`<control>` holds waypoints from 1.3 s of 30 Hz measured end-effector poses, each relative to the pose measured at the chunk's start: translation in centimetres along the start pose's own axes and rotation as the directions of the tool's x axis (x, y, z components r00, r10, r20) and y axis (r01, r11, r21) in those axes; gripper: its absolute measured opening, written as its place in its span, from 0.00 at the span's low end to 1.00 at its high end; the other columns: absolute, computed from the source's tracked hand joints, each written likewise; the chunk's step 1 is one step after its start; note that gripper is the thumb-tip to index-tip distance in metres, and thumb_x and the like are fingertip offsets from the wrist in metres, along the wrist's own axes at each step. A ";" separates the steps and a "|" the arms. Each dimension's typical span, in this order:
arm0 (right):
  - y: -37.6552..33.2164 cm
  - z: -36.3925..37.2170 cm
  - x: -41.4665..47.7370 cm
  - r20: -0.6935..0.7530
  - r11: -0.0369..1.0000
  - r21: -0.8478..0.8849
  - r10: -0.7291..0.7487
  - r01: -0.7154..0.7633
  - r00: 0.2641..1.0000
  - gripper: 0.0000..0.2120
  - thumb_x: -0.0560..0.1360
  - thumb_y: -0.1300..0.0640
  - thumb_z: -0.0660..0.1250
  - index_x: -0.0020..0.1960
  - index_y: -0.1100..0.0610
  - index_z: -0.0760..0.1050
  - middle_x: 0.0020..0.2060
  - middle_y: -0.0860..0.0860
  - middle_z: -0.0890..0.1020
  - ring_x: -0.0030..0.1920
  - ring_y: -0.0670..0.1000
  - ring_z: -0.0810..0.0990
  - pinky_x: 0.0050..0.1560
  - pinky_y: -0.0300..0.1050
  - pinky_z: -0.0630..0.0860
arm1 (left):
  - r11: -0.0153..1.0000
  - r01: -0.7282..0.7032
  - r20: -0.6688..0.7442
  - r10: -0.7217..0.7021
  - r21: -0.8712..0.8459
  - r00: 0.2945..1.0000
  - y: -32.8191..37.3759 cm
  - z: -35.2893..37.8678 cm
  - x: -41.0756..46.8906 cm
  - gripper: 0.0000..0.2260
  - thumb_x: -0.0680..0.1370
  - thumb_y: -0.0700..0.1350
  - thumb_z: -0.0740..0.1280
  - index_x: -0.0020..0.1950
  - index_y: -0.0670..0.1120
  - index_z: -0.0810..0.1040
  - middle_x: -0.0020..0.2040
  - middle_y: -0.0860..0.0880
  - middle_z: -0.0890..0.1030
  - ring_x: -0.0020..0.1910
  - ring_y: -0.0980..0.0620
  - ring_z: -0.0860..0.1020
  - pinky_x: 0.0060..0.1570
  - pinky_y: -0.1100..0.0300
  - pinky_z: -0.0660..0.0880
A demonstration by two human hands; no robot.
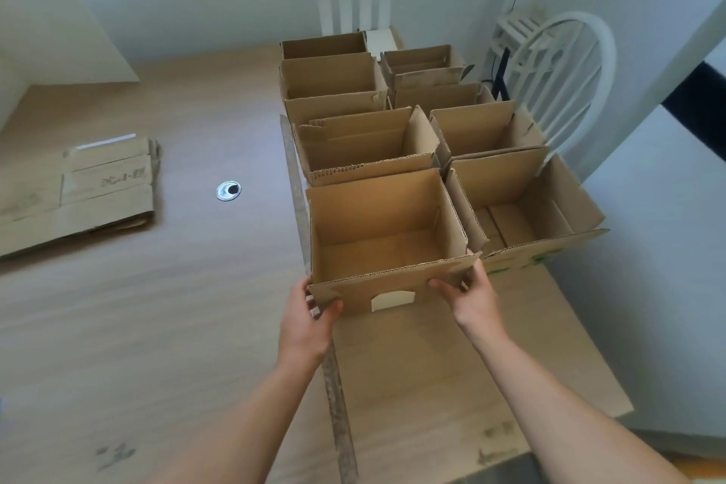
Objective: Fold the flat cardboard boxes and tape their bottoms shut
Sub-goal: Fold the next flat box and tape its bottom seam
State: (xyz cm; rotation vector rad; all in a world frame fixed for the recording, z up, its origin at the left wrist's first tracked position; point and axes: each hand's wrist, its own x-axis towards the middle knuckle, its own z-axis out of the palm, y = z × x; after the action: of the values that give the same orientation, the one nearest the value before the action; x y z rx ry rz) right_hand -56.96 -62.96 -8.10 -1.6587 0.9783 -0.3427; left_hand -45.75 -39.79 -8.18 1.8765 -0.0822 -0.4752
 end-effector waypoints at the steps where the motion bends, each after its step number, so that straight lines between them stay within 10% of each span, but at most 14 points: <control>1: 0.0 0.1 0.3 -0.021 1.000 -0.013 0.018 -0.018 1.000 0.23 0.68 0.58 0.79 0.59 0.45 0.76 0.47 0.43 0.84 0.52 0.48 0.81 0.55 0.44 0.76 | 1.000 0.004 -0.006 -0.004 0.011 1.000 0.0 0.2 0.4 0.18 0.77 0.42 0.72 0.65 0.52 0.72 0.56 0.58 0.79 0.55 0.63 0.77 0.43 0.73 0.74; 6: -0.4 0.6 0.4 -0.163 0.996 -0.080 0.035 -0.049 0.986 0.12 0.68 0.49 0.79 0.41 0.45 0.75 0.40 0.42 0.81 0.45 0.47 0.79 0.41 0.31 0.69 | 0.997 0.019 -0.008 -0.018 0.076 1.000 -0.7 0.5 1.9 0.17 0.76 0.45 0.73 0.63 0.51 0.73 0.56 0.58 0.79 0.56 0.61 0.77 0.48 0.61 0.74; 15: -0.2 -1.2 -0.8 -0.214 0.970 -0.172 0.134 -0.172 0.968 0.21 0.75 0.42 0.71 0.62 0.54 0.77 0.48 0.48 0.80 0.50 0.50 0.76 0.50 0.42 0.67 | 0.989 -0.006 0.012 0.004 0.149 1.000 -0.8 1.4 2.0 0.15 0.76 0.50 0.73 0.60 0.56 0.73 0.55 0.59 0.78 0.54 0.61 0.77 0.48 0.59 0.74; 23: -0.2 -0.9 -5.1 0.162 0.858 -0.469 -0.147 0.207 0.976 0.12 0.79 0.48 0.67 0.56 0.56 0.77 0.49 0.50 0.79 0.52 0.52 0.77 0.49 0.43 0.69 | 0.956 -0.057 0.099 0.029 0.288 0.995 -0.3 -0.4 1.5 0.20 0.76 0.56 0.71 0.65 0.52 0.74 0.56 0.54 0.78 0.55 0.52 0.77 0.53 0.54 0.75; 30: -3.3 4.5 -7.9 0.578 0.573 -0.549 -0.266 0.609 0.771 0.19 0.82 0.42 0.57 0.67 0.51 0.72 0.62 0.48 0.75 0.61 0.51 0.73 0.60 0.46 0.70 | 0.820 -0.160 0.119 0.113 0.549 0.987 0.8 -7.3 -0.7 0.22 0.78 0.51 0.70 0.71 0.49 0.72 0.62 0.50 0.78 0.59 0.53 0.76 0.60 0.57 0.72; 39: -11.9 16.7 -10.3 0.763 0.315 -0.404 -0.402 0.859 0.506 0.19 0.82 0.42 0.56 0.67 0.51 0.72 0.62 0.50 0.76 0.62 0.56 0.73 0.61 0.51 0.67 | 0.481 -0.100 -0.002 0.207 0.871 0.978 3.0 -21.2 -2.2 0.21 0.79 0.55 0.64 0.72 0.55 0.70 0.69 0.55 0.72 0.67 0.50 0.72 0.60 0.54 0.71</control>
State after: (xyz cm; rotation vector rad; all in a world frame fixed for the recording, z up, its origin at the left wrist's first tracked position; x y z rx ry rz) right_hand -47.10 -43.77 -0.27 -2.7538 -0.1916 0.0667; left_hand -39.53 -21.42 1.05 2.8788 -0.5085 -0.1854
